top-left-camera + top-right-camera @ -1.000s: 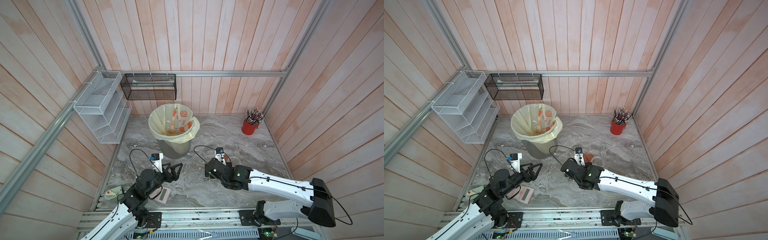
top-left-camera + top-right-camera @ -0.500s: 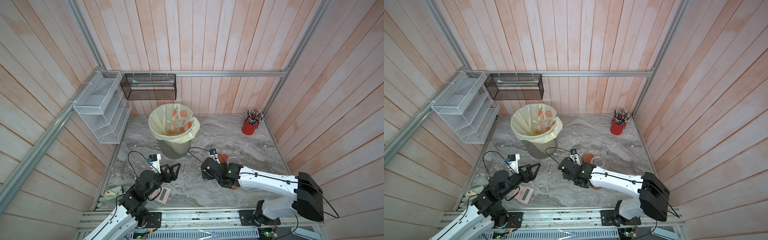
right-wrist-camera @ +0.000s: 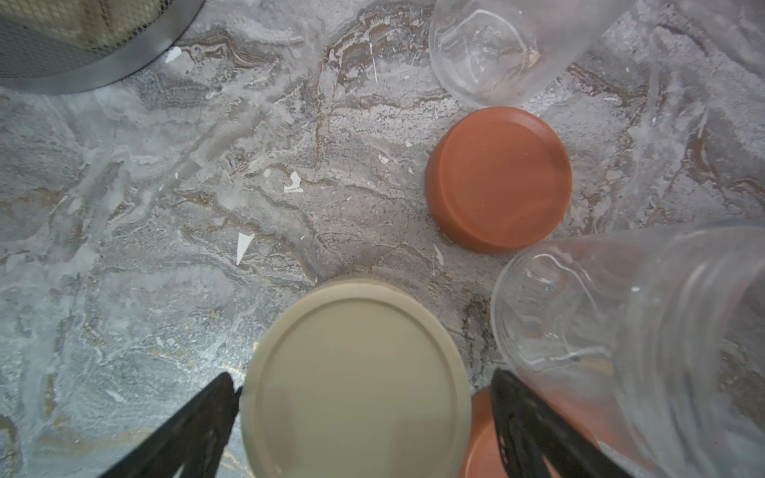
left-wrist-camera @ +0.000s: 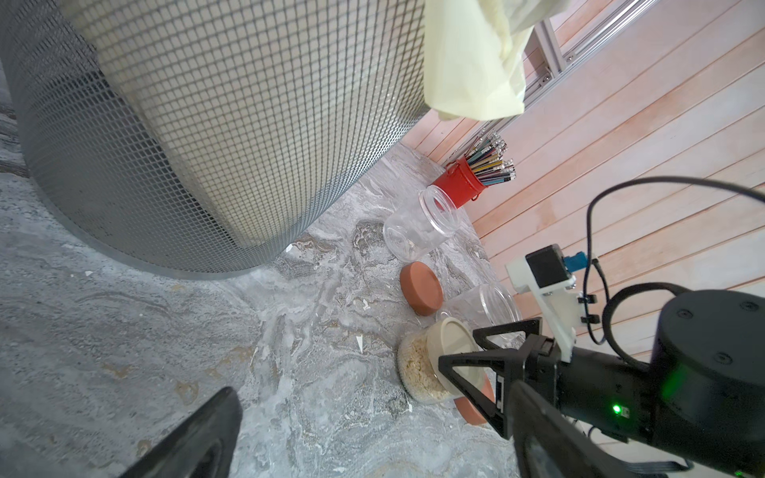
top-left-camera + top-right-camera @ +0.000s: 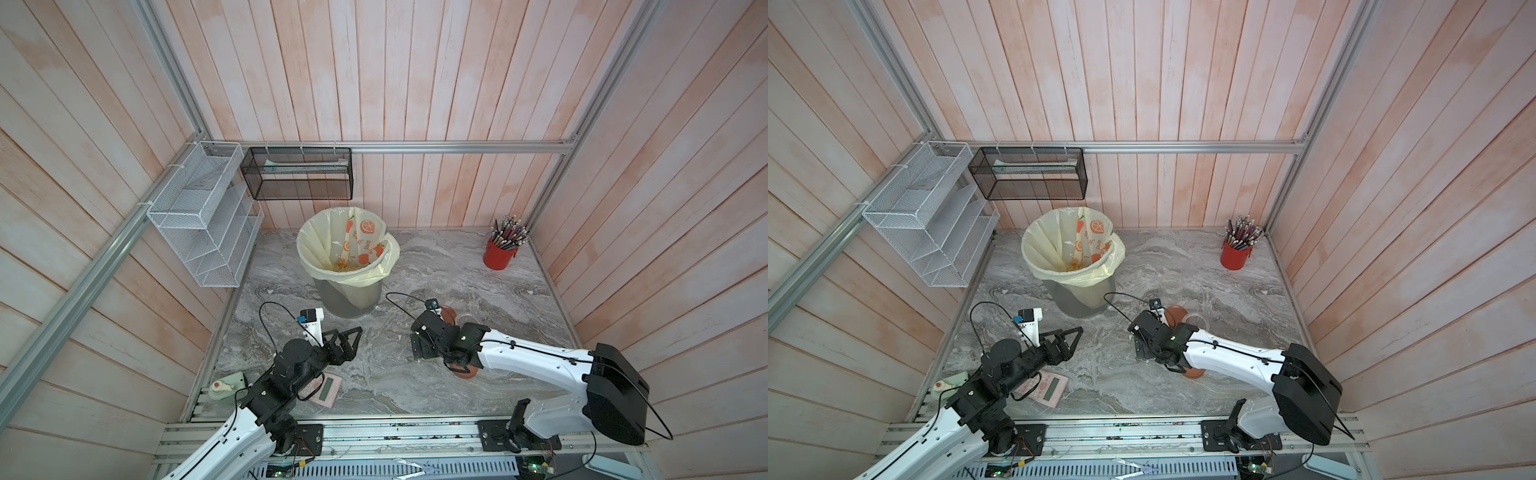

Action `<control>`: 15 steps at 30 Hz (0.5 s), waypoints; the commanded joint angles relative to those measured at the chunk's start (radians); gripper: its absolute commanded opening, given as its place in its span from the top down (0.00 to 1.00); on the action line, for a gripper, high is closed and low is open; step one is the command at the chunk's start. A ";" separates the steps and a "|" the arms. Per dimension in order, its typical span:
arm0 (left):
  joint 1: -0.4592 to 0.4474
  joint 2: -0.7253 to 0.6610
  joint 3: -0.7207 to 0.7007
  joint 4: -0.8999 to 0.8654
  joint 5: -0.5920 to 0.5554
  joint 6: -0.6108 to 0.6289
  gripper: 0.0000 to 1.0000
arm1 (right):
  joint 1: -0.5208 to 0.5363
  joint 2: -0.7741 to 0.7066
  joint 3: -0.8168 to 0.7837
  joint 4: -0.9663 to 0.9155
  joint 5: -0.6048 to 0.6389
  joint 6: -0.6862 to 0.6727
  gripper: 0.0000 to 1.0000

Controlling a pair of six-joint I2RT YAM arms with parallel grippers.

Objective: Empty expired oatmeal from jars
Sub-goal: Pick up the jar from the center of the board.

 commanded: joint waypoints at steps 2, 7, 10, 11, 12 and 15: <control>-0.004 -0.016 -0.011 0.031 0.025 0.018 0.00 | -0.007 0.021 -0.010 0.033 -0.028 -0.027 0.02; -0.004 -0.030 -0.024 0.064 0.063 0.039 0.00 | -0.016 0.041 -0.023 0.049 -0.043 -0.025 0.02; -0.004 -0.038 -0.027 0.077 0.069 0.053 0.00 | -0.022 0.043 -0.035 0.064 -0.053 -0.021 0.02; -0.004 -0.041 -0.027 0.078 0.069 0.058 0.00 | -0.024 0.043 -0.036 0.065 -0.051 -0.018 0.02; -0.004 -0.043 -0.027 0.079 0.069 0.062 0.00 | -0.024 0.043 -0.038 0.065 -0.051 -0.017 0.02; -0.004 -0.042 -0.026 0.078 0.068 0.068 0.00 | -0.029 0.047 -0.044 0.077 -0.064 -0.022 0.03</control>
